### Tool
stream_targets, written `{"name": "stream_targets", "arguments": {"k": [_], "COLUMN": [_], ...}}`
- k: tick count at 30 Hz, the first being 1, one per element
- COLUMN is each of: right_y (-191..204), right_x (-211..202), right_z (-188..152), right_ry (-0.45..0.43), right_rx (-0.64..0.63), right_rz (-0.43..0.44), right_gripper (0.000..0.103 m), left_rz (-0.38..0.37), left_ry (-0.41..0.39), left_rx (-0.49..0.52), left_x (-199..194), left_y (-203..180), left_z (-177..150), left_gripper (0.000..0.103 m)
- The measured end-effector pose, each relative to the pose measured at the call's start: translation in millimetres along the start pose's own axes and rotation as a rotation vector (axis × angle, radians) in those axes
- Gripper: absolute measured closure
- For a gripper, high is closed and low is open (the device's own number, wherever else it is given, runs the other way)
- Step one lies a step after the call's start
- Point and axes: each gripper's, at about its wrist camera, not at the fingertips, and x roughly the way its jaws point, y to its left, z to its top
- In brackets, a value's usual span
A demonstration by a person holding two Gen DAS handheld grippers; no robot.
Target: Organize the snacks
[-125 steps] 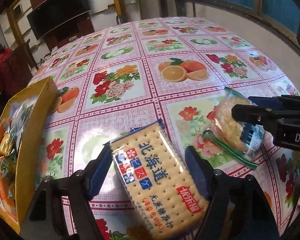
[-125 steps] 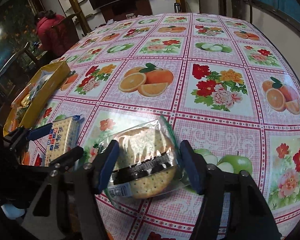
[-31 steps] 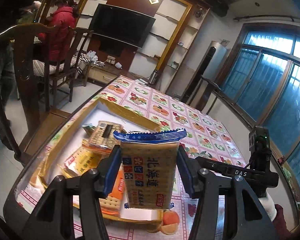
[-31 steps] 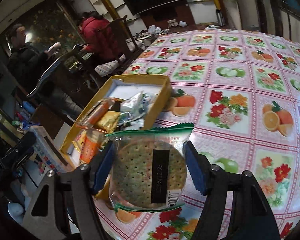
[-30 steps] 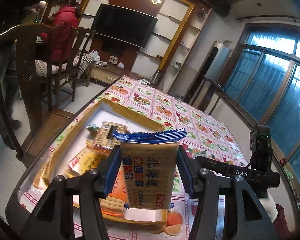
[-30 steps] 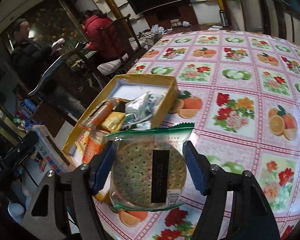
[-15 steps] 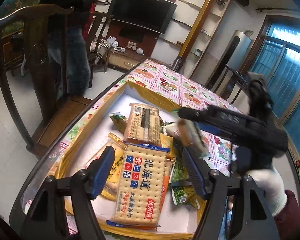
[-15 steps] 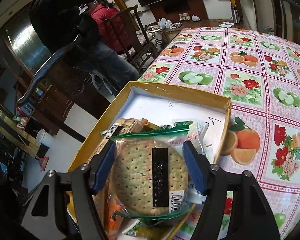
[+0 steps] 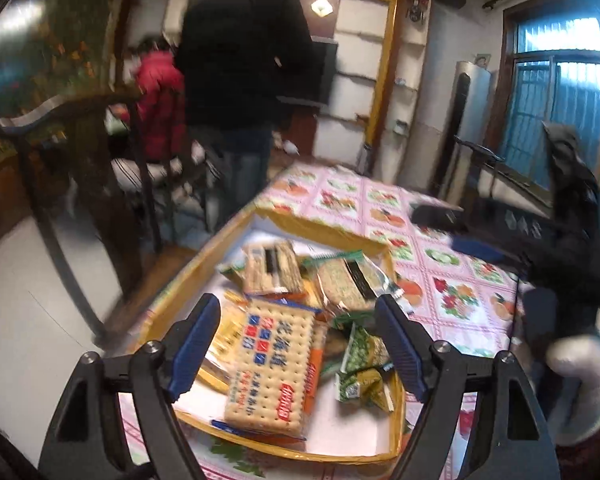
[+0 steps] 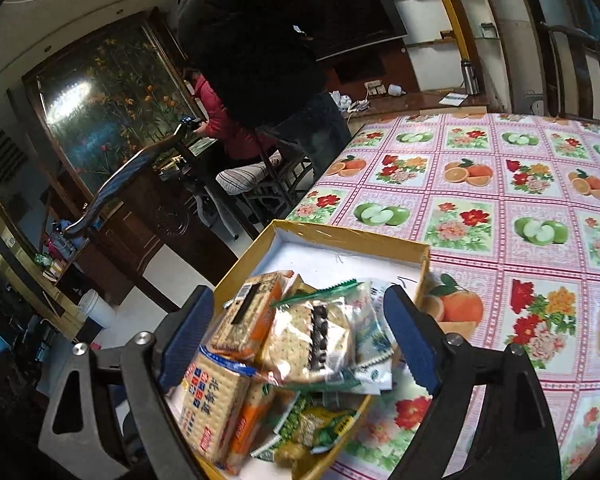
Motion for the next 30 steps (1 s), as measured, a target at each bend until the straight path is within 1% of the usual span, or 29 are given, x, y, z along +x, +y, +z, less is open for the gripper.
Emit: {"name": "stream_targets", "arguments": {"k": [1, 3, 5, 6, 7, 8, 9, 12, 15, 18, 21, 23, 27, 30], "right_y": [-1.8, -6.3, -10.7, -12.0, -12.2, -11.0, -9.0, 2.6, 11.4, 17.0, 21.1, 25.3, 38.4, 46.0], "right_x": [-9.7, -25.4, -39.3, -46.0, -52.3, -57.4, -60.7, -68.6, -72.9, -75.9, -75.9, -73.4, -69.7, -66.7], "right_z": [-5.9, -17.7, -30.6, -37.4, -44.8, -52.1, -58.7, -79.0, -94.9, -107.4, -120.2, -126.3, -135.5, -139.4], "right_ry": [-0.016, -0.039, -0.060, -0.068, -0.076, -0.081, -0.080, -0.065, -0.041, -0.014, 0.016, 0.038, 0.048, 0.058], "right_rx": [-0.006, -0.013, -0.017, -0.017, -0.023, -0.037, -0.053, -0.117, -0.154, -0.180, -0.195, -0.208, -0.247, -0.273], "right_rz": [-0.018, -0.050, -0.073, -0.085, -0.099, -0.113, -0.135, -0.191, -0.220, -0.232, -0.231, -0.228, -0.242, -0.243], "right_gripper": [0.015, 0.014, 0.013, 0.012, 0.011, 0.011, 0.010, 0.010, 0.010, 0.009, 0.009, 0.009, 0.009, 0.009], "left_rz": [0.044, 0.159, 0.294, 0.340, 0.364, 0.358, 0.333, 0.300, 0.284, 0.261, 0.259, 0.242, 0.221, 0.219], "left_ry": [-0.040, -0.118, -0.171, -0.194, -0.214, -0.220, -0.210, -0.130, -0.068, -0.027, 0.001, 0.025, 0.064, 0.078], "left_rx": [0.017, 0.039, 0.024, 0.010, -0.013, -0.029, -0.042, -0.070, -0.085, -0.110, -0.122, -0.130, -0.154, -0.156], "left_x": [-9.0, -28.5, -45.5, -52.3, -57.3, -59.8, -60.6, -54.6, -52.7, -51.7, -53.6, -53.1, -47.8, -44.4], "left_y": [-5.4, -14.8, -22.2, -24.6, -26.1, -26.4, -26.5, -22.8, -18.7, -12.4, -11.0, -9.9, -4.8, -3.0], "left_z": [0.8, 1.3, -2.7, -6.4, -9.9, -11.8, -13.1, -15.1, -16.0, -20.3, -26.0, -30.8, -35.5, -37.3], "left_gripper": [0.022, 0.019, 0.018, 0.018, 0.016, 0.014, 0.013, 0.012, 0.012, 0.012, 0.012, 0.012, 0.012, 0.012]}}
